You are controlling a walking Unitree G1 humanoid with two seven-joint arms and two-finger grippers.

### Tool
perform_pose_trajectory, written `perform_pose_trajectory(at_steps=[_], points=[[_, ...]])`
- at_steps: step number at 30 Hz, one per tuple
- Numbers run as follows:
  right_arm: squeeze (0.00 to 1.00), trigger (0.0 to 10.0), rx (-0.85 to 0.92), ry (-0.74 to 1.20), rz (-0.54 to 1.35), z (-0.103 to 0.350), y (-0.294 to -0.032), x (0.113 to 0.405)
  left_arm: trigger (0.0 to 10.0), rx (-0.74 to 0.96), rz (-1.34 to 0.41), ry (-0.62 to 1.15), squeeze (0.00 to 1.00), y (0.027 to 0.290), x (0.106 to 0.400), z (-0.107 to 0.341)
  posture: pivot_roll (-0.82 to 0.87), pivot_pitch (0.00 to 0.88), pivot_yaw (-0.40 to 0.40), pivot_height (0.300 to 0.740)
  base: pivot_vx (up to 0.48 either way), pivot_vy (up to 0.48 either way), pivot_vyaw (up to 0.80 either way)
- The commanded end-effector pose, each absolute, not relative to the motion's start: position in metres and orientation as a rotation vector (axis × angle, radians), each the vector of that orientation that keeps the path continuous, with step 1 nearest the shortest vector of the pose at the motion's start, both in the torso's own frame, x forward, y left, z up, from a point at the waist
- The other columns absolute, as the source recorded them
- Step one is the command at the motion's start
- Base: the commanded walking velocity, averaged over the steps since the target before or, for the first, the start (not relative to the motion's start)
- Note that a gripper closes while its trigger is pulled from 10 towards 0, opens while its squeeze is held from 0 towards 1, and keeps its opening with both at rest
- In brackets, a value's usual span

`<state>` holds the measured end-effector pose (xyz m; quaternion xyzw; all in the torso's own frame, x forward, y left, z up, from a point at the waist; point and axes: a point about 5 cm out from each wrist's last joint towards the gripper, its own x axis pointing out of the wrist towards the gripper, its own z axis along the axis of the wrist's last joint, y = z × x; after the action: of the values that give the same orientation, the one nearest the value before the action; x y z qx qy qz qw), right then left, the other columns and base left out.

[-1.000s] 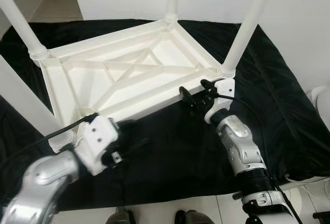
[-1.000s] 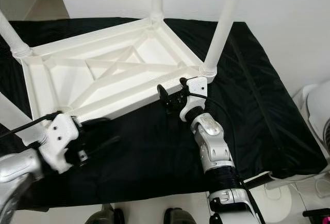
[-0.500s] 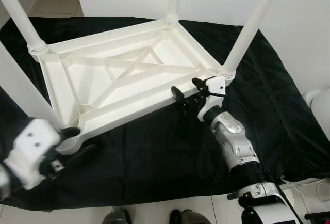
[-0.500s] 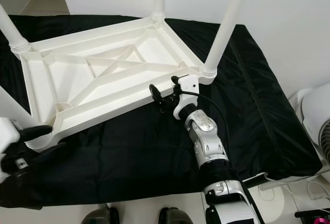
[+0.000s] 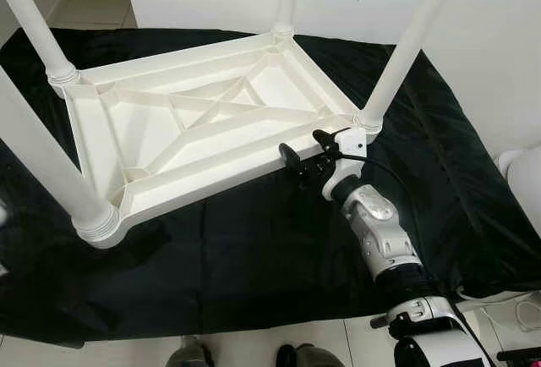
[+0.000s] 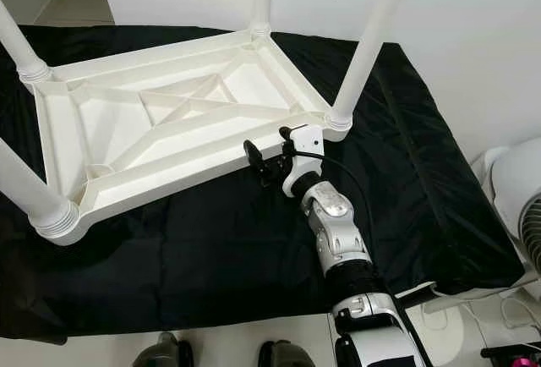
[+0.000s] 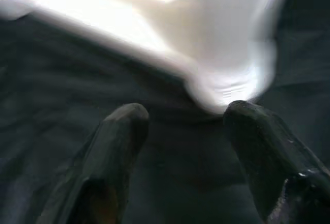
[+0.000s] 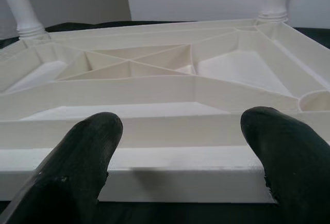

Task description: Building children table

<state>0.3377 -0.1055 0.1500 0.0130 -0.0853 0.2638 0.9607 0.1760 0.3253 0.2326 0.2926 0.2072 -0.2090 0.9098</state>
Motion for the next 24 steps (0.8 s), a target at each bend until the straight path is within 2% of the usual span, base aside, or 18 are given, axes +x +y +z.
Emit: perform_pose_trajectory(at_steps=[1,5,8,10,18,24], points=[[0.00,10.0,0.023,-0.177,0.528,0.149,-0.107,0.338,10.0,0.638,-0.283,0.404,0.00,0.341,0.184,0.236,0.12,0.088,-0.041,0.740,0.000,0.000,0.00],[0.00,10.0,0.019,-0.181,0.521,0.149,-0.109,0.338,10.0,0.723,-0.177,0.325,0.00,0.353,0.199,0.246,0.11,0.088,-0.036,0.740,0.000,0.000,0.00],[0.00,10.0,0.018,-0.184,0.518,0.149,-0.109,0.337,10.0,0.804,-0.058,0.247,0.00,0.360,0.223,0.247,0.09,0.088,-0.038,0.740,0.000,0.000,0.00],[0.00,10.0,0.019,-0.185,0.519,0.149,-0.109,0.336,10.0,0.792,-0.034,0.184,0.00,0.360,0.234,0.249,0.09,0.088,-0.038,0.740,0.000,0.000,0.00],[0.00,10.0,0.016,-0.187,0.510,0.149,-0.111,0.334,10.0,0.735,-0.059,0.106,0.00,0.347,0.260,0.238,0.05,0.094,-0.028,0.740,0.000,0.000,0.00],[0.00,10.0,0.006,-0.186,0.475,0.149,-0.119,0.334,10.0,0.607,-0.234,0.023,0.00,0.316,0.262,0.222,0.03,0.100,-0.017,0.740,0.000,0.000,0.00]])
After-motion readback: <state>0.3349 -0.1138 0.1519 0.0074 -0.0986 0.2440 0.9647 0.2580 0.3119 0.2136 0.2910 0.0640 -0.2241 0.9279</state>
